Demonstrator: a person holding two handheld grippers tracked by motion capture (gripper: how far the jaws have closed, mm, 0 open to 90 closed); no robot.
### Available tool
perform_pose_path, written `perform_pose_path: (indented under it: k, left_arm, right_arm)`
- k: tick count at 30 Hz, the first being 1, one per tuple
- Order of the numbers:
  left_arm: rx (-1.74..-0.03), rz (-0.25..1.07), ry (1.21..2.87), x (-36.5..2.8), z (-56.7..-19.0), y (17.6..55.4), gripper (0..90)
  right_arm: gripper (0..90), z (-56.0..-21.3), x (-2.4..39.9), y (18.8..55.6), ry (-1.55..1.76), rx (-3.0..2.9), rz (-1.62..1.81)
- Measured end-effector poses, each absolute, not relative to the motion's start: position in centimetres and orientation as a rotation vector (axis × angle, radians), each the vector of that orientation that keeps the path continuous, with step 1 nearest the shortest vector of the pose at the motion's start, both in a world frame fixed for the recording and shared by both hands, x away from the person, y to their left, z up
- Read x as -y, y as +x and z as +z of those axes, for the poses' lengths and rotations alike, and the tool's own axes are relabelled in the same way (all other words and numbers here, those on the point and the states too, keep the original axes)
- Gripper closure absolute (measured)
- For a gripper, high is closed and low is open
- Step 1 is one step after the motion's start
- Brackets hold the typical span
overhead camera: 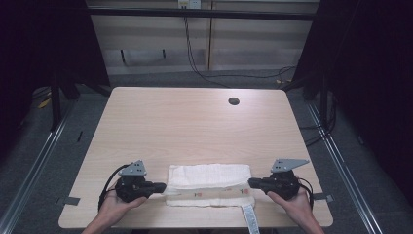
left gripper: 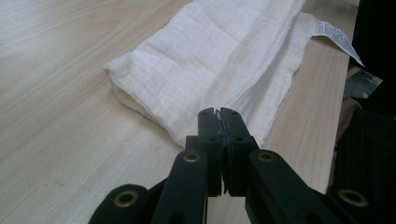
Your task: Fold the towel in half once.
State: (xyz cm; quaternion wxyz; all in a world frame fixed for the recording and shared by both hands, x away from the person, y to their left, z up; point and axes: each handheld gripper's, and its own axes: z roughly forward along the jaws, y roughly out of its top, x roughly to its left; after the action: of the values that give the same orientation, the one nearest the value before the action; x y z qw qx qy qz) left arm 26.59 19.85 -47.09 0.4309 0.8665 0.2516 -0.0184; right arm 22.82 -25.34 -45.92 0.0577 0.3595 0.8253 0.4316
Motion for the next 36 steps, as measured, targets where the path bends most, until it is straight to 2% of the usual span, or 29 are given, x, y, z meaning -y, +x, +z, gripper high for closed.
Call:
perform_pose_path:
  k: [17, 25, 31, 36]
  left_arm:
    - [-0.584, -0.111, 2.261, -19.1, -48.8, 25.5, 85.0]
    - [-0.573, -0.123, 2.185, -19.4, -47.7, 25.9, 76.8]
    - [-0.564, -0.07, 2.155, -19.0, -46.6, 26.5, 74.1]
    - [-0.603, -0.047, 2.14, -18.8, -46.4, 27.8, 73.9]
  right_arm:
    - [81.1, -48.1, 25.1, 21.8, 1.095, -2.604, 1.21]
    - [70.0, -48.1, 25.4, 20.8, 1.106, -2.596, 1.215]
    - [67.6, -47.0, 25.7, 21.2, 1.108, -2.528, 1.267]
    - [64.9, -46.9, 25.4, 23.2, 1.141, -2.478, 1.225]
